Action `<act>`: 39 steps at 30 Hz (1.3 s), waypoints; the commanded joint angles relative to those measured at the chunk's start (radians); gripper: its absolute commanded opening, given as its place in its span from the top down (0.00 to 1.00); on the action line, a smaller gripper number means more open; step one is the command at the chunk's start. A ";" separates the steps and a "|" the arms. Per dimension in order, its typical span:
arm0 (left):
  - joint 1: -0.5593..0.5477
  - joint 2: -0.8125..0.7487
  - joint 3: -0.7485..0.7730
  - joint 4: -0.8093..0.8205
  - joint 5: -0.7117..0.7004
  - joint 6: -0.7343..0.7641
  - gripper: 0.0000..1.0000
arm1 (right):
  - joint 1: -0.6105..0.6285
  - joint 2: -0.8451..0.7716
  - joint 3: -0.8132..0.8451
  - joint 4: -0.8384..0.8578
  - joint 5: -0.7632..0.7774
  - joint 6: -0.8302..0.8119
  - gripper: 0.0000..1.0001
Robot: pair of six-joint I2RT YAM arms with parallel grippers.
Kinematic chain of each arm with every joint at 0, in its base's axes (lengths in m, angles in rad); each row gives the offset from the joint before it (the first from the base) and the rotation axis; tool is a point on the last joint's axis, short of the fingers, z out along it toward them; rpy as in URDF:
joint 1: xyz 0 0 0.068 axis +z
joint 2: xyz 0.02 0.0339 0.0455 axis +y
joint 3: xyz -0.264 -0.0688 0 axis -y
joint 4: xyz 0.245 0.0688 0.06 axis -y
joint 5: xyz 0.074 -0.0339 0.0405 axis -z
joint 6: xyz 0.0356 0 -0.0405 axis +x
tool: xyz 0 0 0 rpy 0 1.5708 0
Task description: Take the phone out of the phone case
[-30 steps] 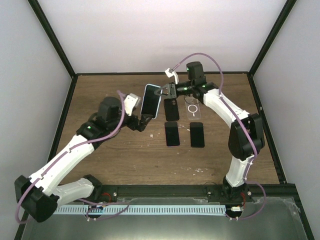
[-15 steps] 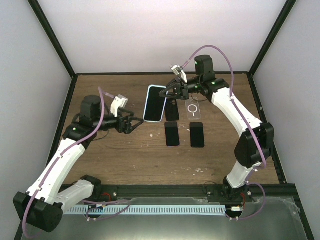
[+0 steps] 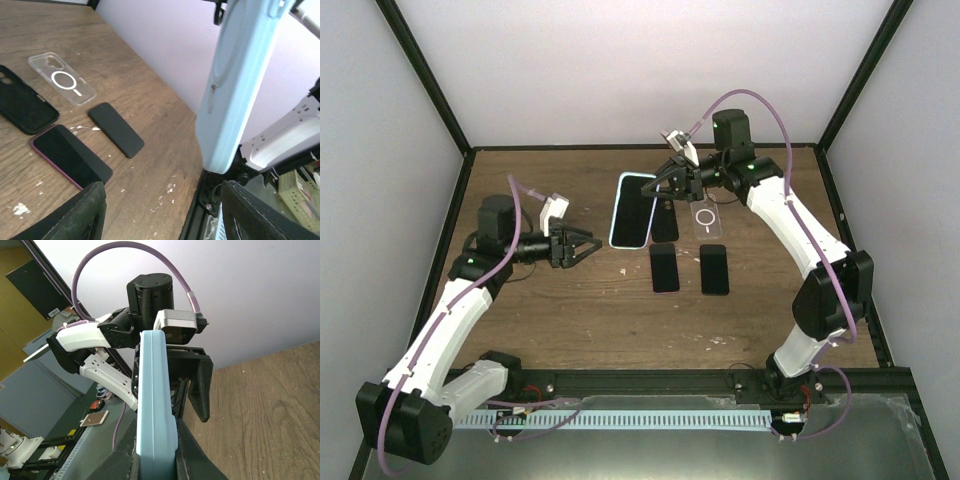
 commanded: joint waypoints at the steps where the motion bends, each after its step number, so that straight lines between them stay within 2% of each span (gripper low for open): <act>1: -0.032 -0.024 -0.018 0.081 0.041 -0.018 0.36 | -0.003 -0.045 0.005 0.041 -0.033 0.048 0.99; 20: -0.072 0.043 0.022 0.084 -0.053 0.010 0.39 | 0.001 -0.057 -0.012 0.044 -0.023 0.075 0.99; 25: -0.074 0.024 0.002 0.132 0.036 0.013 0.35 | 0.002 -0.058 -0.017 0.047 -0.010 0.085 0.99; 29: -0.075 0.009 -0.025 0.187 0.038 -0.022 0.37 | 0.001 -0.060 -0.022 0.049 -0.011 0.087 0.99; 34: -0.077 0.025 -0.014 0.178 0.004 -0.008 0.39 | 0.002 -0.063 -0.027 0.053 -0.018 0.089 0.99; 39: -0.076 0.028 -0.015 0.113 -0.098 0.031 0.44 | 0.002 -0.072 -0.035 0.063 -0.060 0.091 0.99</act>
